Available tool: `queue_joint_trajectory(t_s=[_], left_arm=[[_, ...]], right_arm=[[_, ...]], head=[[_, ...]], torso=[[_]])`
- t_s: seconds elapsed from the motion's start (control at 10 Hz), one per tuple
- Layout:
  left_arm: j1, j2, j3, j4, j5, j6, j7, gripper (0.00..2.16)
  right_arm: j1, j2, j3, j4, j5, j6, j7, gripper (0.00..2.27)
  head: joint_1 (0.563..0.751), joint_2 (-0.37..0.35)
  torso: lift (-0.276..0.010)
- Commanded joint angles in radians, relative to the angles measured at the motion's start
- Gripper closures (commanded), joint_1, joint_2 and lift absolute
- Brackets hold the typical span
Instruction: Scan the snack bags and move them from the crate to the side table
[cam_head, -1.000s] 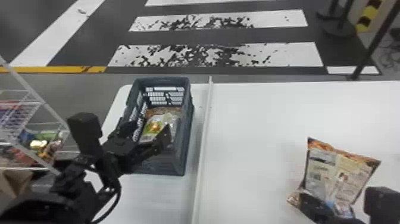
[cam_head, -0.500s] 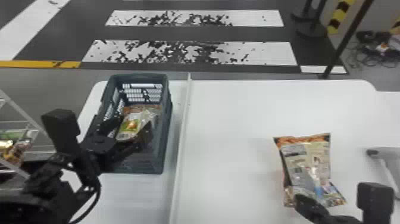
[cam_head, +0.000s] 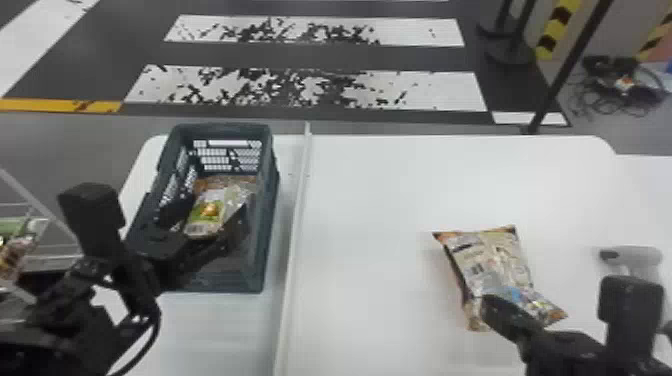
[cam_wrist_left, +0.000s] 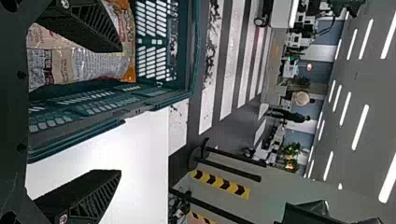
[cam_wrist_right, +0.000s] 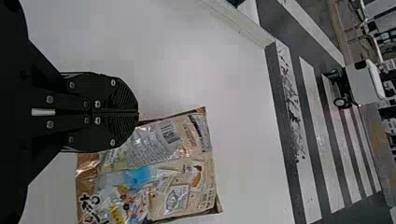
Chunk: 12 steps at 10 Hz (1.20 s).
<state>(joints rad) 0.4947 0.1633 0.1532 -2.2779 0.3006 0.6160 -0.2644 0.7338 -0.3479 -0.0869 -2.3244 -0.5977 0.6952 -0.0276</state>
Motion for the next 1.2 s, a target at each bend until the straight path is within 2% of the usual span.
queue_joint_trajectory(t_s=[0.0,0.2,0.4,0.9,1.1], left_arm=[[0.001,0.001,-0.009,-0.005,-0.003,0.0,0.001,0.07],[0.007,-0.001,-0.02,-0.02,-0.012,0.003,0.004,0.07],[0.019,-0.001,-0.02,-0.034,-0.02,0.003,0.005,0.07],[0.024,0.001,-0.024,-0.034,-0.021,0.003,0.002,0.07],[0.027,0.004,-0.024,-0.034,-0.021,0.003,-0.003,0.07]], right_arm=[[-0.047,0.004,-0.027,-0.012,-0.027,0.001,-0.002,2.19],[-0.166,0.01,-0.03,0.083,-0.007,-0.009,0.0,2.19],[-0.237,0.01,-0.017,0.174,0.019,-0.012,0.005,2.19],[-0.3,0.01,0.055,0.332,0.084,-0.076,0.005,2.19],[-0.303,0.026,0.088,0.37,0.093,-0.079,-0.017,2.19]], head=[[0.695,0.023],[0.695,-0.002],[0.695,-0.033],[0.695,-0.062],[0.695,-0.06]], torso=[[-0.087],[-0.087],[-0.087],[-0.087],[-0.087]])
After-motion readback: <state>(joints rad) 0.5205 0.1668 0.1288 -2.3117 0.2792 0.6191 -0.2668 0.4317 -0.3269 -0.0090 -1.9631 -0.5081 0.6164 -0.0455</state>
